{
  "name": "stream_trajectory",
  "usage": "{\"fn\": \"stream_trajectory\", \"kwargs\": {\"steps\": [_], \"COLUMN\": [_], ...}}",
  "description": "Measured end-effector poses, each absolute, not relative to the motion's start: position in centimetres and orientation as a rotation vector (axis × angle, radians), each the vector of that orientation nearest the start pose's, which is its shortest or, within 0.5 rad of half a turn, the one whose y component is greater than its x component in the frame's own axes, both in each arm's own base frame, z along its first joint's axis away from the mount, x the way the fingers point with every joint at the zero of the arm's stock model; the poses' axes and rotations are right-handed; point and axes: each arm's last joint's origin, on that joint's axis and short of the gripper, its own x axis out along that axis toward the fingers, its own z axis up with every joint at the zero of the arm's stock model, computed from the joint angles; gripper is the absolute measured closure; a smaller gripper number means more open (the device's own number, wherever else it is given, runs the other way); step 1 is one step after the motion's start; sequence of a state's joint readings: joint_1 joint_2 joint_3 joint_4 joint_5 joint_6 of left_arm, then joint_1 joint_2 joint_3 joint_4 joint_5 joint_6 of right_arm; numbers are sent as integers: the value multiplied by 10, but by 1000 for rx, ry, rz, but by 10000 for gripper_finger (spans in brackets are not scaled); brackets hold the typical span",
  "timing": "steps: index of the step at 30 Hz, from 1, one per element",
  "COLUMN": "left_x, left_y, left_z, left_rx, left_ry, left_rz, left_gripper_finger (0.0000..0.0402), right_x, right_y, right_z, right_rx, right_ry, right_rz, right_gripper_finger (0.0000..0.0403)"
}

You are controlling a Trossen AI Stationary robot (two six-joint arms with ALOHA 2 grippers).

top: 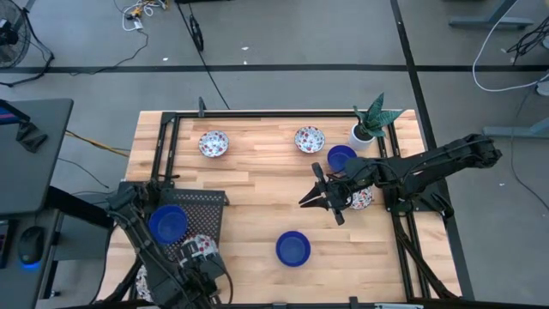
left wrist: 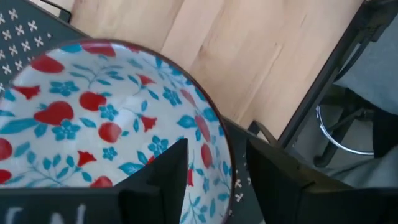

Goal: Pick & Place Mini bowls

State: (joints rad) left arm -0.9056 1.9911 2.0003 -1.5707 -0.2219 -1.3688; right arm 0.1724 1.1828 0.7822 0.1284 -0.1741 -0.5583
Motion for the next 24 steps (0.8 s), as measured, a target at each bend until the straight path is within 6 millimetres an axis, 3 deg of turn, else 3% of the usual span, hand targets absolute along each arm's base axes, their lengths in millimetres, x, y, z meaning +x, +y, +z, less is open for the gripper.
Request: {"fn": "stream_trajectory", "kwargs": {"steps": [4, 14, 19, 24], "left_x": [236, 225, 235, 269], "left_y": [-285, -250, -227, -199], "left_z": [319, 370, 388, 383], "left_rx": [-325, -456, -148, 107], "left_ry": [1328, 1213, 890, 829], "left_rz": [414, 359, 374, 395], "left_gripper_finger": [232, 232, 244, 286], "right_x": [257, 256, 256, 253], "right_y": [51, 52, 52, 52], "right_z": [282, 281, 279, 272], "right_rx": [-550, -550, -537, -470], "right_ry": [169, 179, 201, 291], "right_rz": [418, 423, 426, 437], "right_gripper_finger": [357, 357, 357, 357]}}
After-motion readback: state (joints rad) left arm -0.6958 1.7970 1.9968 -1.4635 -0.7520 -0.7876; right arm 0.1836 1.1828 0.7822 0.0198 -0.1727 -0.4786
